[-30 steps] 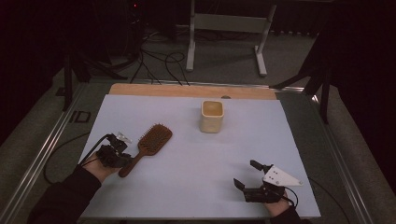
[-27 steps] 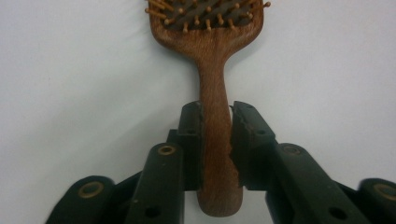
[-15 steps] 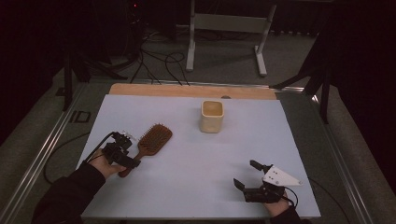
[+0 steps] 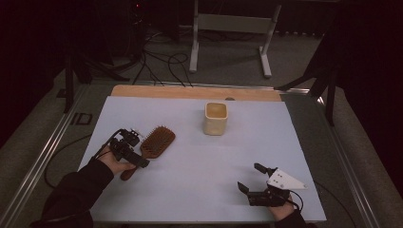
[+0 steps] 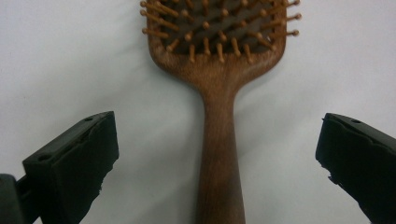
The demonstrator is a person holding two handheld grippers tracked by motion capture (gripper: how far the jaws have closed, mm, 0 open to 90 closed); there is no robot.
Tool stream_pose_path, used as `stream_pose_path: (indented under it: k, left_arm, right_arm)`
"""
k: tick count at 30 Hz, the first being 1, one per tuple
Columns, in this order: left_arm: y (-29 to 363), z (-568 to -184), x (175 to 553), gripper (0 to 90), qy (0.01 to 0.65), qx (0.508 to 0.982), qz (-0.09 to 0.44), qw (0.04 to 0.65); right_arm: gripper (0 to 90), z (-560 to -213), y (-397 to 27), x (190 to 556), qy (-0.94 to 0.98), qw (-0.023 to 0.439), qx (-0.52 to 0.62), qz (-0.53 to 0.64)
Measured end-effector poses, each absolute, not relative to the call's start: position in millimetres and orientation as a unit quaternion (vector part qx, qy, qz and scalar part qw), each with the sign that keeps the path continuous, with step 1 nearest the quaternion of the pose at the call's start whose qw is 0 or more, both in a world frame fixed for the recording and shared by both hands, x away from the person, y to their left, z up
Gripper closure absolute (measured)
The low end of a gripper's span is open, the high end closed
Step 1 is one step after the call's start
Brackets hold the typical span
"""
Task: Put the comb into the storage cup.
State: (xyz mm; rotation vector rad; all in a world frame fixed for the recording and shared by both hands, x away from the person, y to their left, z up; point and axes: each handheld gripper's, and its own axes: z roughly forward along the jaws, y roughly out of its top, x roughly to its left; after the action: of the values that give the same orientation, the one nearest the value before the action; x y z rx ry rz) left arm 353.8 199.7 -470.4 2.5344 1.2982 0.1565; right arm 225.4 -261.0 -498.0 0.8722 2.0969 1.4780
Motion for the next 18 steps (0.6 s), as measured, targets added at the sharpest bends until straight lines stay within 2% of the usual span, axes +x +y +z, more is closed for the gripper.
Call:
stream_pose_path:
  k: [8,12,18]
  left_arm:
    - [196.6,-474.4,363.0,3.1,0.451,0.882,0.038,0.133]
    - [194.7,-477.3,365.8,10.9,0.448,0.884,0.026,0.132]
    - [193.9,-483.7,369.0,27.8,0.453,0.882,0.011,0.128]
  right_arm:
    - [9.0,-498.2,-261.0,225.5,0.757,0.213,0.315,0.532]
    - [9.0,-498.2,-260.9,225.4,0.756,0.213,0.315,0.532]
    - [9.0,-498.1,-261.3,225.4,0.756,0.213,0.316,0.533]
